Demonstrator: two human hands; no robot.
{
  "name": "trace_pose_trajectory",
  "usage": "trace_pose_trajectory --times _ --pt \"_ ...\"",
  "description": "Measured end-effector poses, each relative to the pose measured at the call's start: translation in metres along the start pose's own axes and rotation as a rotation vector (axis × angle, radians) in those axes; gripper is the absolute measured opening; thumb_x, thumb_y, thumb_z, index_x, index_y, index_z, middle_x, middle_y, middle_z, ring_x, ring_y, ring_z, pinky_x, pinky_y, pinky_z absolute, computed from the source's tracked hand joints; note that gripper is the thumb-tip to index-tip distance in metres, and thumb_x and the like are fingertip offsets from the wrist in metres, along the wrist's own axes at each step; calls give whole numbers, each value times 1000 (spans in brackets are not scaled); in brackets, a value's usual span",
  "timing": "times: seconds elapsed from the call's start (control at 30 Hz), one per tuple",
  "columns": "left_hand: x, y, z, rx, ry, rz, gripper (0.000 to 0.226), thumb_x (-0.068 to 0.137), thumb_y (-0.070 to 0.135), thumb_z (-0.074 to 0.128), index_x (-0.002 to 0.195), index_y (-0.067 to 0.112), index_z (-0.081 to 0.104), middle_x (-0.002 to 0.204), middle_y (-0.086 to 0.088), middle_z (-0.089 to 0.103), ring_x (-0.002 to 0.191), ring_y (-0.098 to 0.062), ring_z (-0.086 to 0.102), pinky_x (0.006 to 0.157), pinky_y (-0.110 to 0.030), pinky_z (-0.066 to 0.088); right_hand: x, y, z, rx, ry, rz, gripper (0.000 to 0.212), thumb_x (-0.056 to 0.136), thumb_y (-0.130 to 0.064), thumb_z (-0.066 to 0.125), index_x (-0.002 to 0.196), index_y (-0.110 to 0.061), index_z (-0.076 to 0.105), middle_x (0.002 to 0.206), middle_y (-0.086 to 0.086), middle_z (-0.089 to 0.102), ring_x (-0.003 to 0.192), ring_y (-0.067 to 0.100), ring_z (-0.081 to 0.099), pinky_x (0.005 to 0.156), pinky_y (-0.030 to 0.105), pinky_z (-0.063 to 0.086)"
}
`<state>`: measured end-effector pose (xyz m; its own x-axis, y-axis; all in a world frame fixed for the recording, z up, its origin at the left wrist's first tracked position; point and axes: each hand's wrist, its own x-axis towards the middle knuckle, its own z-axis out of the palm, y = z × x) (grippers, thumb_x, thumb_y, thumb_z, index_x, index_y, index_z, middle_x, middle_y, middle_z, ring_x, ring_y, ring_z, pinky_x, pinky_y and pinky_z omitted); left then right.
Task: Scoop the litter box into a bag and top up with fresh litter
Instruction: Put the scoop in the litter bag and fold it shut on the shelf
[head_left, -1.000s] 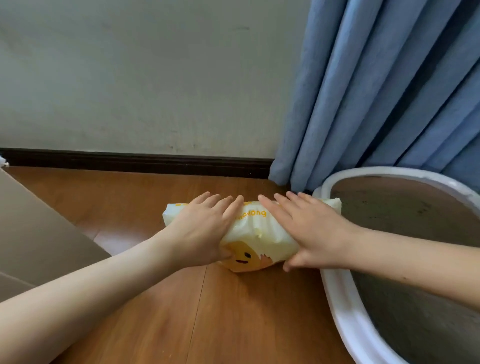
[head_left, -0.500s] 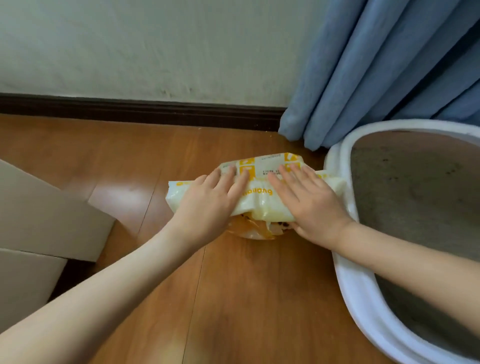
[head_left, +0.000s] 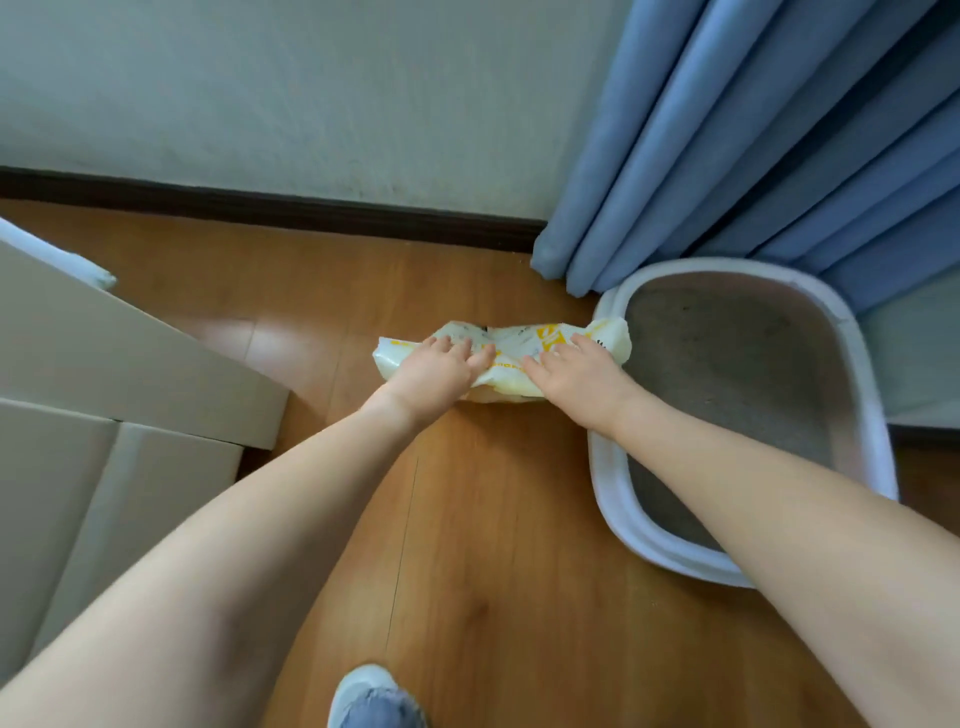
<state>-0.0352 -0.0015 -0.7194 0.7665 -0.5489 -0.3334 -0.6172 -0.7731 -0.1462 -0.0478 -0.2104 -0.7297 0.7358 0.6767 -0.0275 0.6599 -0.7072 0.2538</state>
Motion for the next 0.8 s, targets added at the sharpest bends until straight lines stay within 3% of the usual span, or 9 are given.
trace_pose_trajectory --times 0.1,0.2,0.3,0.37,0.47,0.6,0.7,0.8 --pt "-26 -10 -52 -8 -29 31 72 92 7 48 152 14 8 137 -15 45 115 -33 51 99 -37 40 -4 11 -55 74 -4 -51 38 49 -8 79 86 -5 73 54 5 62 46 23 61 55 30 52" --pt "-74 -9 -110 -66 -28 57 72 88 6 50 151 14 15 123 -15 54 104 -33 58 85 -39 48 -29 12 -116 120 104 -76 35 60 -4 72 95 -2 72 61 8 65 52 25 64 59 33 56" --pt "-138 -3 -179 -85 130 148 62 67 2 57 129 6 55 79 -14 63 64 -30 63 55 -32 50 -66 -1 -200 195 170 -18 32 78 3 44 95 -3 70 62 6 63 54 25 62 61 35 56" --pt "-183 -1 -228 -68 214 185 52 58 2 53 108 7 68 60 -8 57 46 -26 55 44 -27 46 -88 -12 -266 206 216 32 36 84 5 38 95 -6 71 66 6 64 58 24 63 61 36 56" --pt "-250 6 -306 -46 232 222 52 51 0 60 100 12 68 58 -4 55 46 -24 53 45 -27 42 -124 -21 -368 238 268 82 27 86 -1 50 95 -10 74 75 4 67 65 23 65 65 35 56" --pt "-325 4 -426 -43 342 243 45 52 2 60 95 13 66 63 -3 56 51 -22 53 47 -28 43 -153 -17 -511 266 327 168 34 98 -8 41 96 -10 74 80 5 70 71 22 68 67 35 57" --pt "-375 -2 -495 -47 444 197 44 55 4 70 98 14 64 65 -2 55 51 -21 51 49 -29 43 -166 -17 -598 268 426 248 22 91 -10 54 99 -10 74 88 5 72 79 22 70 77 35 55" --pt "-419 -6 -544 -33 576 167 37 65 6 65 101 16 65 70 -2 58 56 -20 54 53 -29 45 -181 -25 -663 250 471 278 25 80 -12 72 105 -9 73 96 6 73 89 23 70 90 34 45"
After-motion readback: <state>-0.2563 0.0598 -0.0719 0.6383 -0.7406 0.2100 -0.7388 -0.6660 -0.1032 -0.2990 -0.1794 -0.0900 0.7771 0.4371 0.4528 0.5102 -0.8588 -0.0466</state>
